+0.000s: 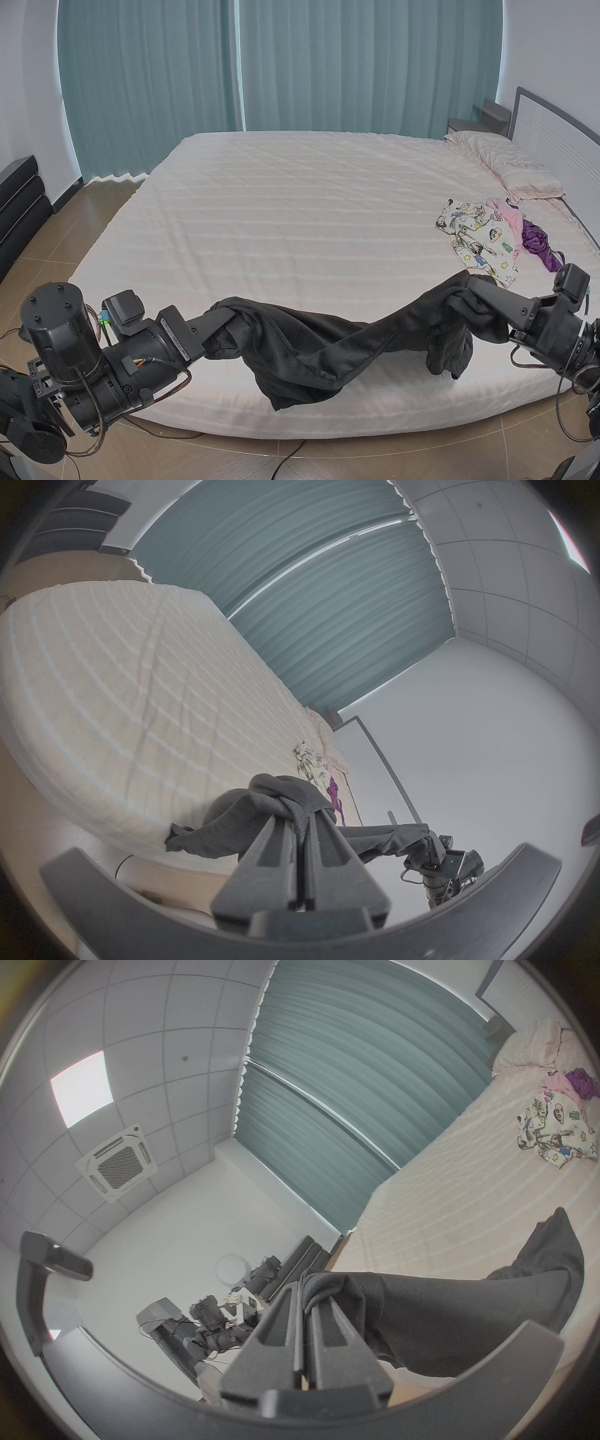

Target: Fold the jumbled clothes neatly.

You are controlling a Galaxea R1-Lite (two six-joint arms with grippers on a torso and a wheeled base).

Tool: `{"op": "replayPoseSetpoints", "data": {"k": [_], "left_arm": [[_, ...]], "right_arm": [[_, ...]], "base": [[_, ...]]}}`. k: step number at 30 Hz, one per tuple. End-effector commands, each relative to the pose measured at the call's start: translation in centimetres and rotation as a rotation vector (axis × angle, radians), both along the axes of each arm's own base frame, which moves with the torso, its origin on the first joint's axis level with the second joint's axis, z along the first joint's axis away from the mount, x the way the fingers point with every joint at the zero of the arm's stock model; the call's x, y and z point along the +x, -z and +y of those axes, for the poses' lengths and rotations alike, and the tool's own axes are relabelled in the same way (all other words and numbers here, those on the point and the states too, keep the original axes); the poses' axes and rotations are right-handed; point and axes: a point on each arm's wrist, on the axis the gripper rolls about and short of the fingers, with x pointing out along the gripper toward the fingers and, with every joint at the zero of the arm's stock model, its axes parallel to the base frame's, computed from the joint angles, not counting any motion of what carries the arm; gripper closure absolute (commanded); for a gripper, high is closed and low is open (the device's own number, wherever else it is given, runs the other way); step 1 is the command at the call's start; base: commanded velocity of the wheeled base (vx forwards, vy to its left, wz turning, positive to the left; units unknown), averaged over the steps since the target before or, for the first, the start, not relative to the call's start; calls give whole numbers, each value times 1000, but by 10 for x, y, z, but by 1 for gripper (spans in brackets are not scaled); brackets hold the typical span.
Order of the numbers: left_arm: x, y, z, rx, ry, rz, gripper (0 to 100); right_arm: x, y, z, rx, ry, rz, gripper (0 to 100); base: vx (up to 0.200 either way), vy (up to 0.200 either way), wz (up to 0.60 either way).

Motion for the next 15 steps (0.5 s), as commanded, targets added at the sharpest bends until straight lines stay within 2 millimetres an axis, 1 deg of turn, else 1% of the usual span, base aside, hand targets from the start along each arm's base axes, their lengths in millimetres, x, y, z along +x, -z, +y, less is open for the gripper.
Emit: {"op": "replayPoseSetpoints", "data": {"k": [1,4,7,8,9,10,11,12,13,14,15], "left_arm": [[-13,-20,8,-57,9,-73,100],[-20,-31,14,-87,10,-116,100],[-22,-43,16,-114,4,-160,100],[-21,-51,17,-127,0,-188,100],[-21,-52,17,-127,-2,-194,100],[-19,-60,16,-123,-5,-212,100],[-17,-63,14,-105,-4,-208,100],[-15,-64,13,-87,-5,-200,100],[-14,-64,12,-81,-5,-198,100],[-12,-70,10,-65,-6,-198,100],[-11,-73,9,-64,-4,-195,100]], "right_arm": [[-29,-29,-15,81,-50,-159,100],[-43,-50,-24,134,-45,-255,100],[-45,-66,-29,154,-15,-293,100],[-41,-77,-31,163,11,-302,100],[-40,-81,-31,166,19,-306,100],[-32,-102,-36,183,56,-304,100],[-26,-115,-38,192,81,-285,100],[-22,-123,-41,193,101,-270,100],[-20,-126,-41,193,109,-263,100],[-10,-139,-46,188,154,-233,100],[-2,-144,-48,180,179,-218,100]], "base": [[-200,0,0],[-200,0,0],[-200,0,0],[-200,0,0],[0,0,0],[0,0,0],[0,0,0],[0,0,0],[0,0,0],[0,0,0],[0,0,0]]}}
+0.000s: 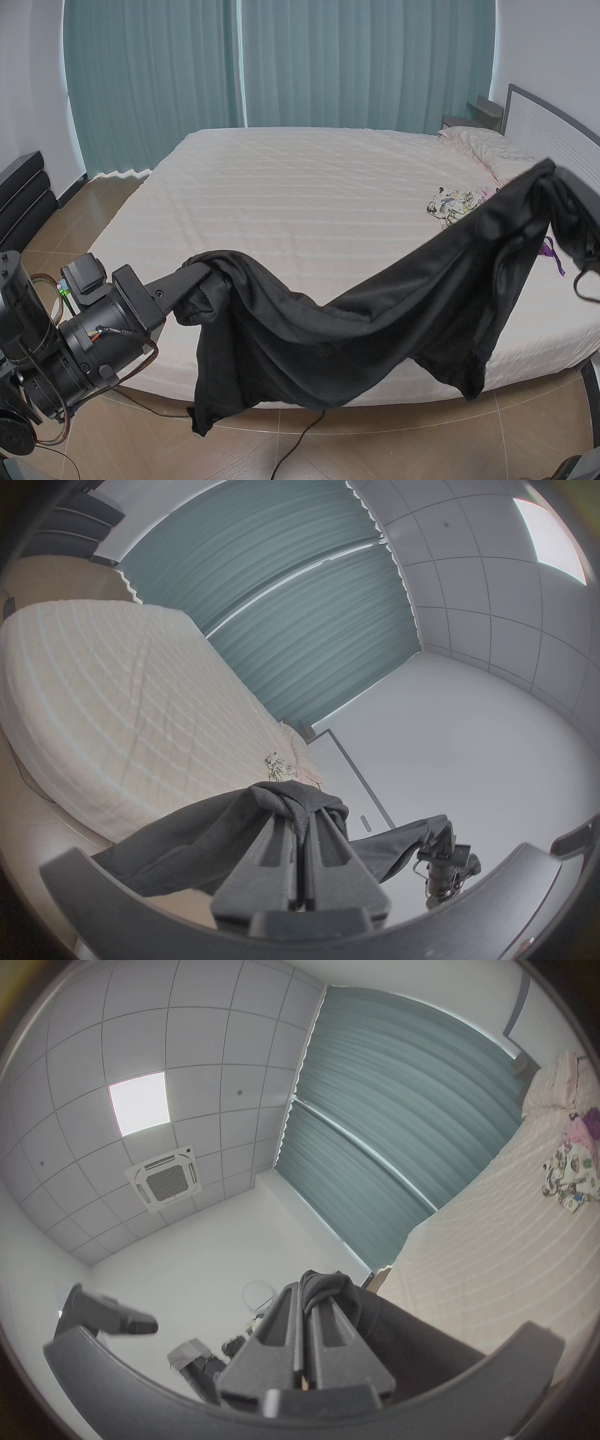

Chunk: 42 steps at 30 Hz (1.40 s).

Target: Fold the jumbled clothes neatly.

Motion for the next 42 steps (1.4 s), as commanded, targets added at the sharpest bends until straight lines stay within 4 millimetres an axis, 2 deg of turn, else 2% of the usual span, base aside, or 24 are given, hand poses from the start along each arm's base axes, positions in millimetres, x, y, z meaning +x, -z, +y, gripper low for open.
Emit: {"op": "replayPoseSetpoints", "data": {"k": [1,4,5,6,9,11,15,17,18,19,20,22,27,35,42], "left_arm": [[6,-31,-3,9,-6,-46,100],[15,-28,-10,33,-6,-16,100],[16,-27,-11,34,-6,-14,100],[24,-20,-18,55,-7,13,100],[38,-7,-27,86,-9,61,100],[47,4,-32,114,-10,95,100],[63,14,-39,128,-21,124,100],[68,16,-41,131,-27,129,100],[82,17,-44,131,-50,130,100],[90,17,-43,126,-64,130,100],[90,17,-43,126,-64,130,100],[103,21,-45,131,-79,140,100],[120,33,-54,149,-81,165,100],[143,38,-55,140,-66,170,100],[171,49,-56,158,-91,199,100]], "right_arm": [[32,-61,-22,42,171,29,100],[72,-55,-26,20,243,89,100],[74,-55,-27,19,246,92,100],[98,-48,-30,11,277,129,100],[128,-28,-29,-13,290,201,100],[144,-15,-27,-23,292,229,100],[173,9,-32,-31,318,263,100],[178,13,-31,-32,316,267,100],[178,13,-31,-32,316,267,100],[194,32,-30,-54,318,308,100],[194,32,-30,-54,318,308,100],[201,36,-30,-58,327,315,100],[206,31,-35,-52,343,296,100],[213,33,-38,-49,353,298,100],[227,44,-40,-53,360,324,100]], "base": [[0,0,0],[0,0,0],[0,0,0],[0,0,0],[0,0,0],[0,0,0],[50,0,0],[200,0,0],[200,0,0],[200,0,0],[200,0,0],[200,0,0],[200,0,0],[200,0,0],[200,0,0]]}}
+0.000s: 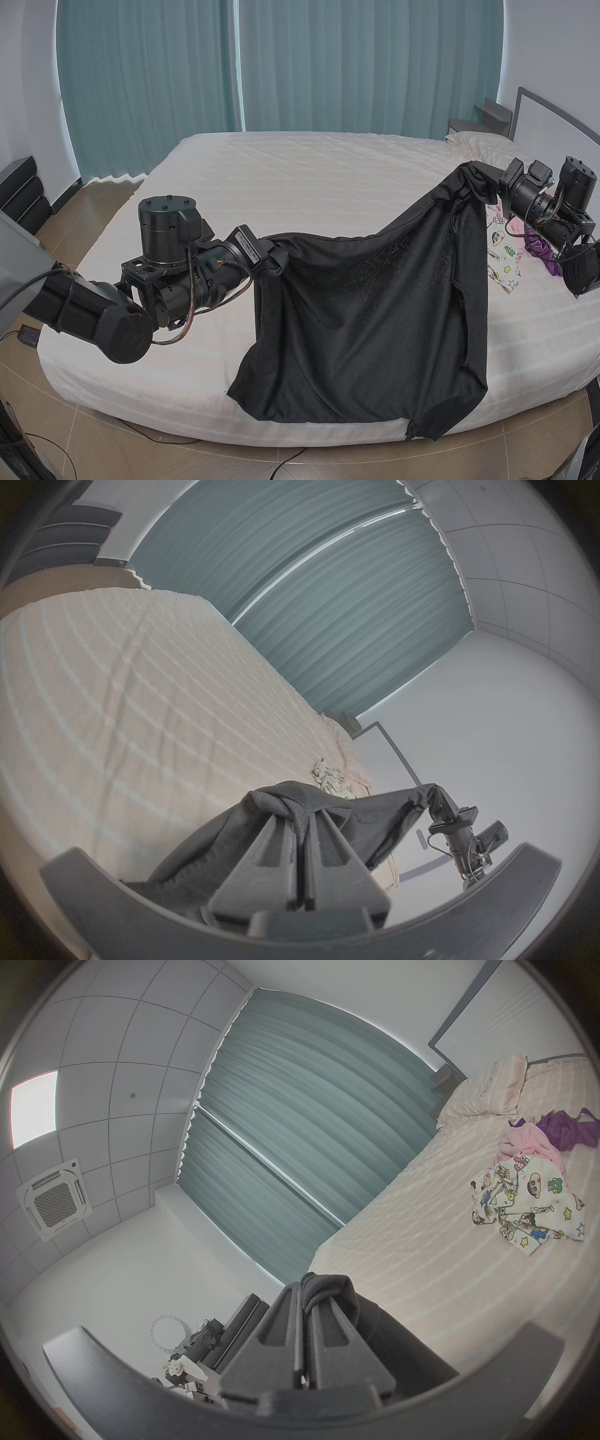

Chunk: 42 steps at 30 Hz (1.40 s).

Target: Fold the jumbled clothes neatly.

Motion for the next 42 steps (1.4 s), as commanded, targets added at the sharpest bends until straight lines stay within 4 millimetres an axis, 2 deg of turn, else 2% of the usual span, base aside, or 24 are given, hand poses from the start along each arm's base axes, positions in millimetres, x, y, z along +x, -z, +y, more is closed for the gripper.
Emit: {"op": "replayPoseSetpoints", "data": {"k": [1,13,17,20,25,31,32,33,34,37,42], "left_arm": [[17,13,-2,18,-16,34,100],[53,33,-10,36,-14,83,100],[66,56,-17,75,-14,158,100],[69,61,-18,93,-11,203,100],[82,77,-19,103,-22,229,100],[92,86,-19,73,-48,251,100],[92,86,-19,73,-48,251,100],[99,94,-18,55,-62,272,100],[101,96,-18,44,-68,276,0],[107,109,-18,28,-87,306,0],[113,122,-11,49,-132,325,0]], "right_arm": [[11,9,0,0,1,21,100],[39,55,7,-4,-7,140,100],[53,77,10,-9,9,188,100],[57,88,11,-10,17,215,100],[67,108,11,-12,24,237,100],[78,123,15,-12,63,255,100],[78,123,15,-12,63,255,0],[85,135,18,-15,63,273,0],[86,138,18,-16,65,279,0],[93,152,24,-19,68,309,0],[106,176,21,-30,171,350,0]], "base": [[200,0,0],[200,0,0],[200,0,0],[200,0,0],[0,0,0],[0,0,0],[0,0,0],[0,0,0],[0,0,0],[0,0,0],[0,0,0]]}}
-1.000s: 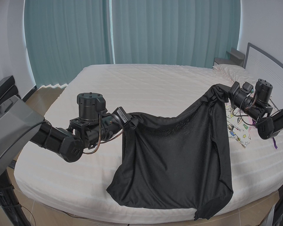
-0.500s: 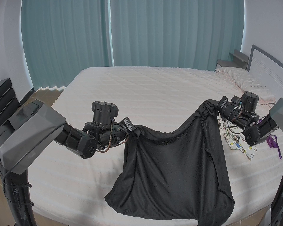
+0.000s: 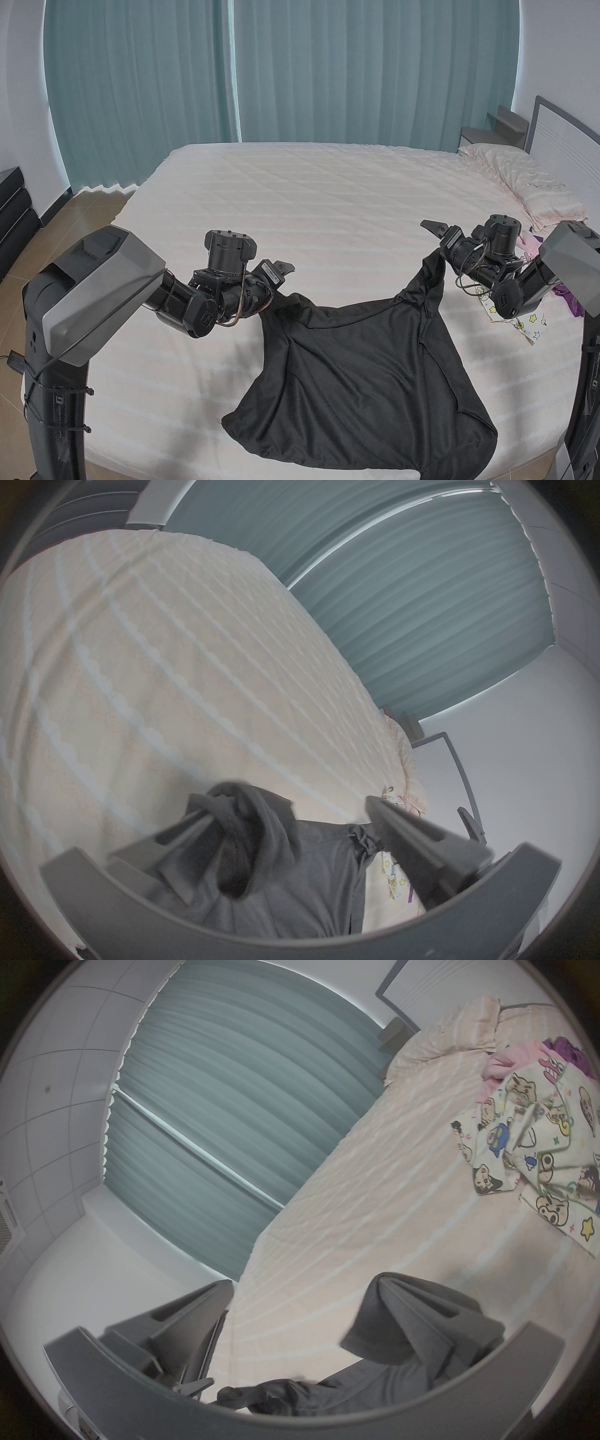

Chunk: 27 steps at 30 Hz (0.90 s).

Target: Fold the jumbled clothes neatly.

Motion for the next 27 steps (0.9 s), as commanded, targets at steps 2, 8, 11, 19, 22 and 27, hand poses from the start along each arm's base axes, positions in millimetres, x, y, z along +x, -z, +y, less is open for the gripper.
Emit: {"op": "replayPoseSetpoints", "data": {"k": [2,8,11,19,22,27], "left_arm": [[7,19,6,27,-39,31,0],[18,14,35,61,-98,4,0],[25,15,53,142,-120,-28,0],[34,14,82,187,-212,-42,0],[34,10,94,190,-244,-38,0],[8,-3,108,180,-237,-10,0]], "right_arm": [[13,34,-3,-25,70,64,0],[11,35,-31,-54,164,99,0],[13,37,-46,-101,210,117,0],[17,35,-61,-119,342,98,0],[9,36,-61,-125,345,106,0],[-22,27,-62,-121,302,137,0]], "base": [[0,0,0],[0,0,0],[0,0,0],[0,0,0],[0,0,0],[0,0,0]]}}
